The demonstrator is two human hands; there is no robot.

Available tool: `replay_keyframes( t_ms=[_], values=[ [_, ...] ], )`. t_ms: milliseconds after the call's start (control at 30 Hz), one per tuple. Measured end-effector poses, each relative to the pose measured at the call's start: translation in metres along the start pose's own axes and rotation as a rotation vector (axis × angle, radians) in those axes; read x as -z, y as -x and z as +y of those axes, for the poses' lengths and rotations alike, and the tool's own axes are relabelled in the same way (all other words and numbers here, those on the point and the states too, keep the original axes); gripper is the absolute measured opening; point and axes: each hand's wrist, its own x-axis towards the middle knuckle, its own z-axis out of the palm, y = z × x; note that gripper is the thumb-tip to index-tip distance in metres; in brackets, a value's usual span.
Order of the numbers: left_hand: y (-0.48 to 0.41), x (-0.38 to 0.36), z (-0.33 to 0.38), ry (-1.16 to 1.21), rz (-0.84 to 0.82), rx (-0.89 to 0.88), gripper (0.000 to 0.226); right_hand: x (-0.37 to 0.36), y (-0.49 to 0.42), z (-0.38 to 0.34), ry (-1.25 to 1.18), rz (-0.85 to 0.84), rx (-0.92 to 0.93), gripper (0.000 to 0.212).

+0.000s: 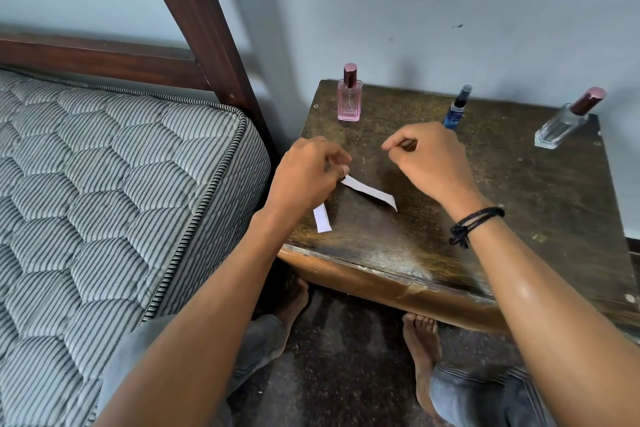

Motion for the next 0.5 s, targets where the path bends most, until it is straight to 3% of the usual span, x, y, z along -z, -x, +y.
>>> replay_keyframes(
  t_ms=[100, 233, 500],
  values=[
    [0.0021, -0.0050, 0.0030, -0.034, -0.084, -0.013, 0.007, 0.0023, -0.0043, 0.0056, 0.037, -0.168, -0.036, 0.007],
    [0.0032, -0.0102, 0.0051, -0.076, -0.098, -0.009, 0.010, 0.0060, -0.0039, 0.0048, 0.067, -0.458, -0.041, 0.021],
    [0.0021, -0.0087, 0.0036, -0.035, -0.072, 0.057, 0.008, 0.0066, 0.0020, 0.0098, 0.124, -0.586, -0.024, 0.023]
  ],
)
